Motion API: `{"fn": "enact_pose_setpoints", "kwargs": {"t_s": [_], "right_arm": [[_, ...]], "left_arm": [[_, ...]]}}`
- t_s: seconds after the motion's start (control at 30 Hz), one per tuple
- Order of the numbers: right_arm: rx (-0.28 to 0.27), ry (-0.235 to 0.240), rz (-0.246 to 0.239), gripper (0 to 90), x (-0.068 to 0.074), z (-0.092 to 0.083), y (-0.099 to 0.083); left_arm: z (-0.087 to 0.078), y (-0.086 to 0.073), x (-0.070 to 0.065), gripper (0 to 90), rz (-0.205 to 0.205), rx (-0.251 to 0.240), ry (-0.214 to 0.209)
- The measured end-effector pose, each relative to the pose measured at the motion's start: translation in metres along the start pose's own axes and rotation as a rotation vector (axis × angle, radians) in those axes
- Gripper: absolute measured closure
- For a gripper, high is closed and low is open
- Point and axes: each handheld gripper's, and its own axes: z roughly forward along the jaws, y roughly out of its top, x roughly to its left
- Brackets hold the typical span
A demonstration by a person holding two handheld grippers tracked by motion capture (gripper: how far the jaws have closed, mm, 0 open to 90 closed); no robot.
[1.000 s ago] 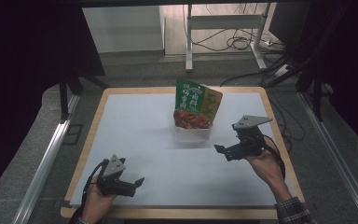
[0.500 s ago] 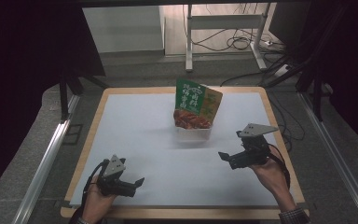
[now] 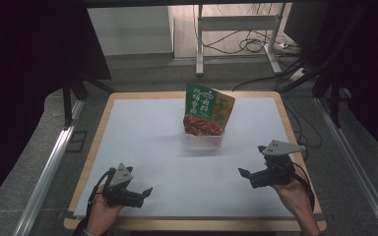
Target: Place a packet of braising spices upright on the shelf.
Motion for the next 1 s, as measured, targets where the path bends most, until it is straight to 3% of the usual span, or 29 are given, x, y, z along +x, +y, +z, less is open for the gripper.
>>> {"fn": "enact_pose_setpoints", "kwargs": {"t_s": [0.6,1.0], "right_arm": [[-0.046,-0.067,0.044,0.0,0.000,-0.016,-0.042],[-0.016,-0.107,0.055,0.0,-0.001,-0.017,-0.064]], "left_arm": [[0.001,0.000,-0.001,0.0,0.012,-0.001,0.008],[0.001,-0.001,-0.002,0.0,0.031,-0.002,0.017]]}}
